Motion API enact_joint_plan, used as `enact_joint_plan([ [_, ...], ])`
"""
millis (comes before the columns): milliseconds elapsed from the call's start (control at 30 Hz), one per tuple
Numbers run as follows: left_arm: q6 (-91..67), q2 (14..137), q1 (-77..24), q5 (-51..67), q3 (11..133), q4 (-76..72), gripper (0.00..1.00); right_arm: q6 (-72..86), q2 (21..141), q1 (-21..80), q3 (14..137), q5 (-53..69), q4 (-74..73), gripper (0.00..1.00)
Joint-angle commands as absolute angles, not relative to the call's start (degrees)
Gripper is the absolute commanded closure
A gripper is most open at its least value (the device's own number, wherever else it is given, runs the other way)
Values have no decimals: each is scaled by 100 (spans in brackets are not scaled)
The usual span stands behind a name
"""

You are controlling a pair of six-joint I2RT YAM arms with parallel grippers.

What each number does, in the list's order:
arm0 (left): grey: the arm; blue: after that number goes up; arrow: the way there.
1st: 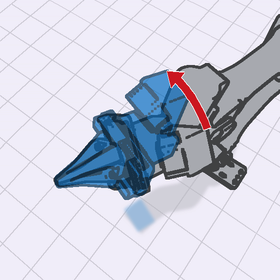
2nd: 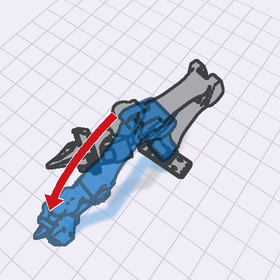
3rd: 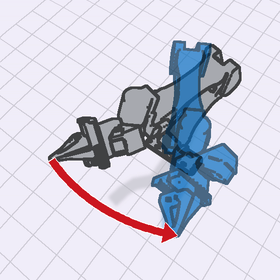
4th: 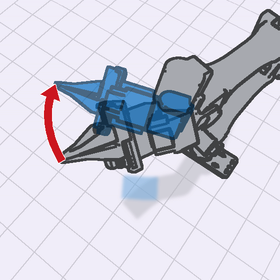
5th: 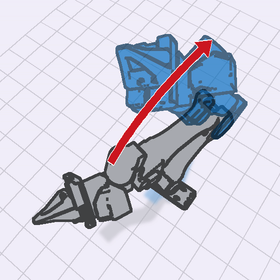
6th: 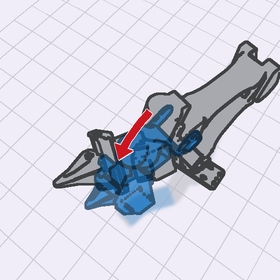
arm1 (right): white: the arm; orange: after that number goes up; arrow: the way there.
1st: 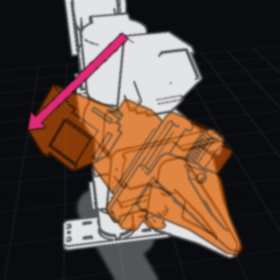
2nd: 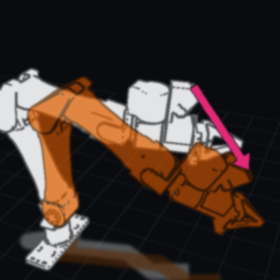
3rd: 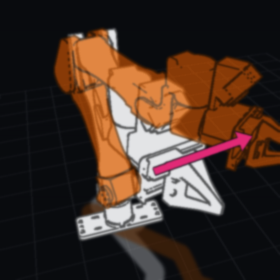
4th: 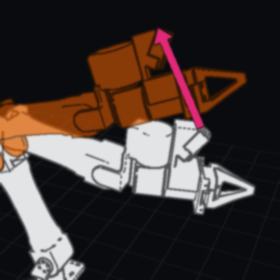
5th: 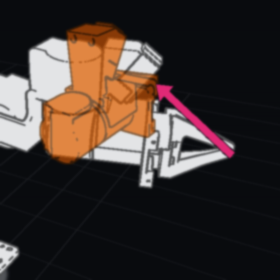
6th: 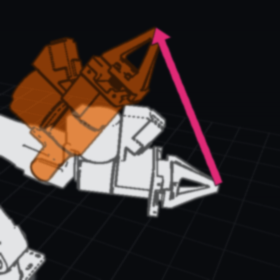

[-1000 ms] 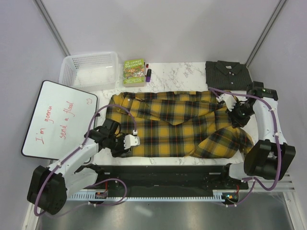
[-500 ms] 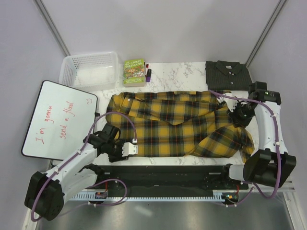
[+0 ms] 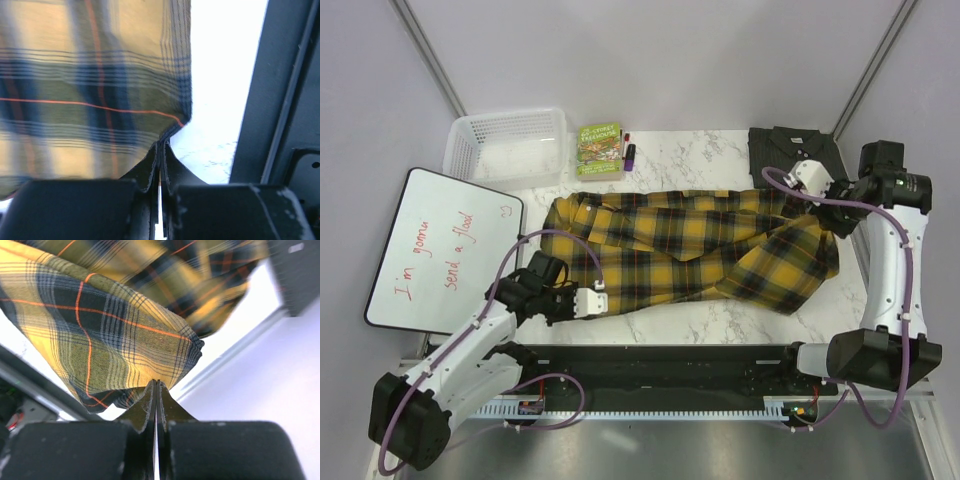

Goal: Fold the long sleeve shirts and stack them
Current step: Fold the shirt

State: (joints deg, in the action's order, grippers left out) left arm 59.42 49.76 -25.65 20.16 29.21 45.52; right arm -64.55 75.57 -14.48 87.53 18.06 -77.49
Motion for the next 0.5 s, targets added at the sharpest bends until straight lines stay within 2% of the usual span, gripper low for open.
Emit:
enact_joint_plan([
  [0,5512,5045,-2575,2259,3524,4465,98,-6530,7628,-1477,9535,1986,-8332,100],
  [200,5361,5325,-2514,1943,4016,4105,98,-6504,7945,-1407,10282,2092,-8192,100],
  [467,5537,6020,-2180,1609,4535,3420,98,-6653,8490,-528,10705,1312,-7445,100],
])
